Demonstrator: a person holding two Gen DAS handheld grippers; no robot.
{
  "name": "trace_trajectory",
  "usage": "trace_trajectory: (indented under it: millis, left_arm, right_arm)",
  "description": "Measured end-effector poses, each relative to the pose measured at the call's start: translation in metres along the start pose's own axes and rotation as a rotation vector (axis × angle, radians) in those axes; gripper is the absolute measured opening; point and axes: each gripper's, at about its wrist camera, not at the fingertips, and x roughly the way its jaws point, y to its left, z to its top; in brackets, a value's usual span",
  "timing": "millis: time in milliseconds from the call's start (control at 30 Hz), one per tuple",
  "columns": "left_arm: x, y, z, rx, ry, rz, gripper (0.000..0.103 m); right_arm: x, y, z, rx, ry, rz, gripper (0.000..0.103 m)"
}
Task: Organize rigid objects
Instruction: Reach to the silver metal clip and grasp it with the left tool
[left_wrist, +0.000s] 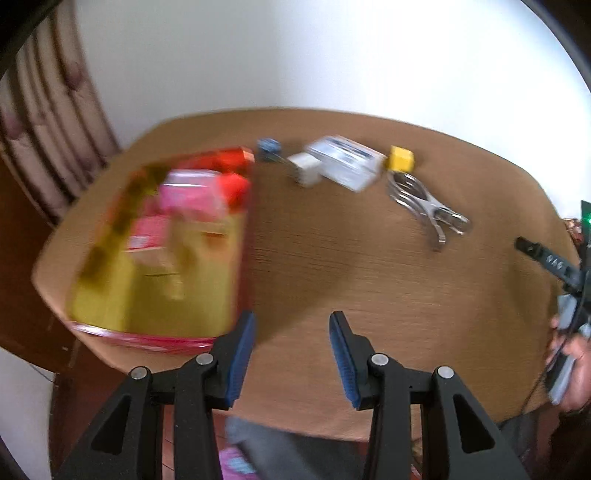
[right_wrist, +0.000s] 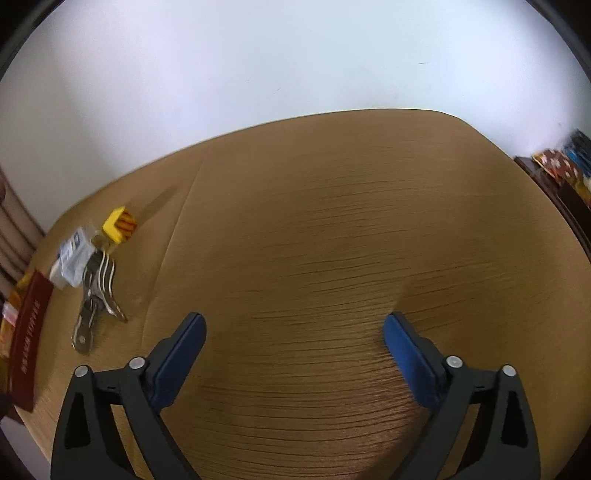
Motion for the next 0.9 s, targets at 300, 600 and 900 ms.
trace_trajectory:
  millis: [300, 600, 900]
  left_arm:
    - [0.053, -0.051, 0.056, -0.083, 0.12, -0.144, 0.042]
    - [0.095, -0.098, 0.113, -0.09, 0.185, -0.133, 0.042]
    - [0.125, -0.105, 0.144, -0.204, 0.263, -0.123, 0.048]
  right_arm:
    - [-0.005, -0.007, -0.003, 0.017, -0.006, 0.082, 0.1]
    - [-0.006, -0.012, -0.002, 0.056, -0.021, 0.136, 0.101]
    - [-0.012, -0.022, -0.004, 0.086, -0.03, 0.179, 0.101]
